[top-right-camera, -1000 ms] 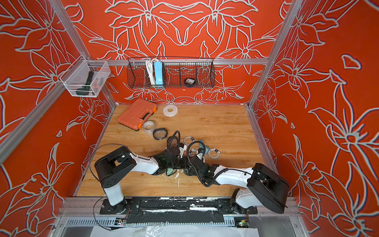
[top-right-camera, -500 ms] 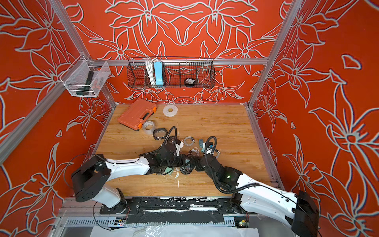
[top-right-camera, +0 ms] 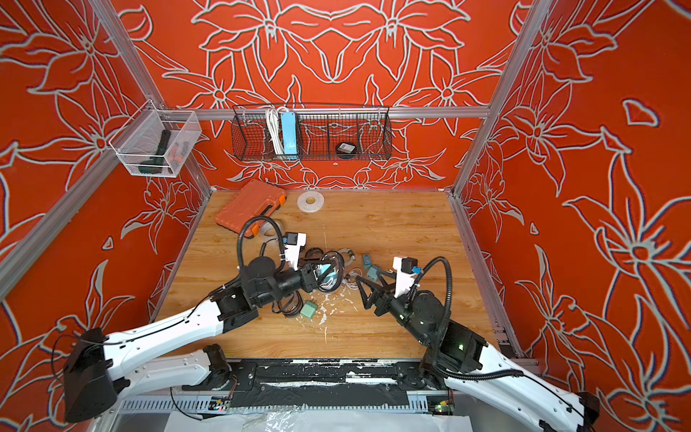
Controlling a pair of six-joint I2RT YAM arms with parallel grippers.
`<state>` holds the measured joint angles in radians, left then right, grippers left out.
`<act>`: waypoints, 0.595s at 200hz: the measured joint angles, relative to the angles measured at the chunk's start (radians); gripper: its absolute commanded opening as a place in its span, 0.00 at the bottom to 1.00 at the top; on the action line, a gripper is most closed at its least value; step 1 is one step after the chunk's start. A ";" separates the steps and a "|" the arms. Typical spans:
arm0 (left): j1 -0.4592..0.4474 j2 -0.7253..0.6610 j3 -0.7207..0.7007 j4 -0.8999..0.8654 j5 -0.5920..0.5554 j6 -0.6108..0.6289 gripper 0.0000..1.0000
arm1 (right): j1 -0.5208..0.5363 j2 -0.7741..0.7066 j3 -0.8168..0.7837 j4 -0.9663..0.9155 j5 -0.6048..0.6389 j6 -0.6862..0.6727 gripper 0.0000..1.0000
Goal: Pack away charging kits
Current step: Pick up the storage bag at the center of the board, then zip the zipper on the storage bag.
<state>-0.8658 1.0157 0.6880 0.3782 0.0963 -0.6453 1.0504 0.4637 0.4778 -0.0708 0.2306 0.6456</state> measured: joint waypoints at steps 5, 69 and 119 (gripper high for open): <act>0.000 -0.027 -0.003 0.009 -0.002 0.014 0.00 | 0.012 0.024 0.002 0.006 -0.005 -0.009 0.75; 0.000 -0.343 -0.131 0.172 -0.059 0.228 0.00 | 0.397 0.381 0.023 0.238 0.168 -0.318 0.60; 0.000 -0.405 -0.200 0.275 0.039 0.344 0.00 | 0.517 0.609 0.086 0.575 0.269 -0.559 0.40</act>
<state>-0.8658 0.6106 0.4885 0.6529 0.1352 -0.3012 1.5669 1.0725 0.5640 0.5041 0.4992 0.0868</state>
